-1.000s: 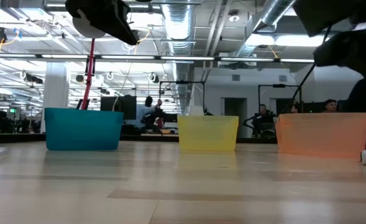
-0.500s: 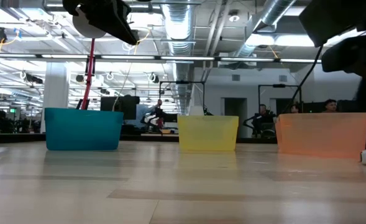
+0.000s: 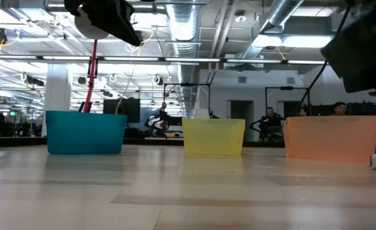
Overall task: Pick and place items into bin
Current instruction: Put the pink charger adapter into the yellow bin
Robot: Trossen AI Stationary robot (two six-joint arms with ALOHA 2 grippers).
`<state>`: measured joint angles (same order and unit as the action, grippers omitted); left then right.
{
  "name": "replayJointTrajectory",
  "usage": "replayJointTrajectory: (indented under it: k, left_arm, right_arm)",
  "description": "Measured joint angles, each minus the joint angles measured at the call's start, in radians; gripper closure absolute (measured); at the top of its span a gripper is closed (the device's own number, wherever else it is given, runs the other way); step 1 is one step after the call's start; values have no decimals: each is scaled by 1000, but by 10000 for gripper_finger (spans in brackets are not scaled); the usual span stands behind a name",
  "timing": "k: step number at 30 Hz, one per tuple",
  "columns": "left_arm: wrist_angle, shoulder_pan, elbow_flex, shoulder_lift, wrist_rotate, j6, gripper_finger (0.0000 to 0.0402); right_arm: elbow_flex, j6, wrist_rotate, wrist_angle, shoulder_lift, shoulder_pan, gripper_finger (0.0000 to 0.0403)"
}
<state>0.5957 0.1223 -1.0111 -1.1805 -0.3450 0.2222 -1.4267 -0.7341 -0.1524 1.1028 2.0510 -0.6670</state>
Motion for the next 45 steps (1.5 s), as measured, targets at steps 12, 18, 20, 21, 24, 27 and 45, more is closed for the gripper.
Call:
replayJointTrajectory:
  k: [12, 18, 20, 21, 24, 27, 45]
  left_arm:
    - [0, 0, 0, 0, 0, 1, 315]
    - [0, 0, 0, 0, 0, 1, 315]
    - [-1, 0, 0, 0, 0, 2, 315]
    - [-1, 0, 0, 0, 0, 2, 315]
    - [-1, 0, 0, 0, 0, 2, 315]
    - [-1, 0, 0, 0, 0, 2, 315]
    - [-3, 0, 0, 0, -1, 2, 315]
  right_arm:
    - [33, 0, -4, 2, -6, 2, 153]
    - [33, 8, -3, 1, -6, 2, 161]
    - [33, 8, -3, 0, -6, 2, 172]
    - [33, 8, -3, 0, -6, 2, 179]
    - [33, 8, -3, 3, -6, 2, 199]
    - [25, 10, 0, 28, -3, 2, 208]
    - [-20, 90, 89, 60, -1, 7, 204]
